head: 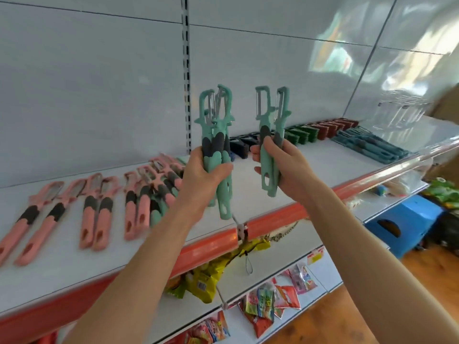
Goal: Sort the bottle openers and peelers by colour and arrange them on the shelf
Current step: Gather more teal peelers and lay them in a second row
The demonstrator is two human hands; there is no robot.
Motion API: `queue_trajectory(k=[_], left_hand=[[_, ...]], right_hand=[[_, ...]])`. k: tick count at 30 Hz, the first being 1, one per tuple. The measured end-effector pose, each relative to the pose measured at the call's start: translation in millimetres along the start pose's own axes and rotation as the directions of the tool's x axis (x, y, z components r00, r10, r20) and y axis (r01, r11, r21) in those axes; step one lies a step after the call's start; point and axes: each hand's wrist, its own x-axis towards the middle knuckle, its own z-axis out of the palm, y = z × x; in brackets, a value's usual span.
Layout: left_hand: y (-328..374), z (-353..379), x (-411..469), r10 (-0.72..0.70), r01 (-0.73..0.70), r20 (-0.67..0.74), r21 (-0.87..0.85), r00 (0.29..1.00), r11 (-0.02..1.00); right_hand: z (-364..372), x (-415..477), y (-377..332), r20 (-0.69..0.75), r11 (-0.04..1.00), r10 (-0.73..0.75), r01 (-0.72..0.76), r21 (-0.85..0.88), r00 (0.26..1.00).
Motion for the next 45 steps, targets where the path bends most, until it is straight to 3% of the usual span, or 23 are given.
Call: queue_trajectory(k=[7,13,22,26,33,39,45], left_hand=[[-25,152,30,0.199,-0.199,-0.066,0.009,0.978,0.98],[-51,194,43,0.249,-0.232,-0.096,0.162,0.964,0.959],[-62,195,45,0.175,-0.16,-0.035,0.268,0.984,0.95],[-55,203,55,0.12,-0.109,-0.052,0.177,0.991,0.978],[-40,229,75,-0.097,0.096,-0.007,-0.134,0.995,0.986],[-36,252,85,-0.232,0.256,0.169,-0.143,0.958,0.956],[-43,294,100,-0.316,0.327,0.148,-0.064,0.937,0.943]], right_hand=[[-109,42,1,0.142,0.992,-0.123,0.126,-0.012,0.982],[-148,66,19,0.297,0.975,-0.191,0.216,-0.053,0.936],[-159,78,43,0.326,0.983,-0.104,0.146,-0.107,0.94],[-165,84,35,0.293,0.984,-0.092,0.132,-0.122,0.952],[-191,99,1,0.236,0.972,-0.087,0.135,-0.194,0.968],[-219,116,-6,0.25,0.943,0.11,-0.022,-0.331,0.962],[-260,140,-1,0.277,0.94,0.197,-0.1,-0.328,0.94]])
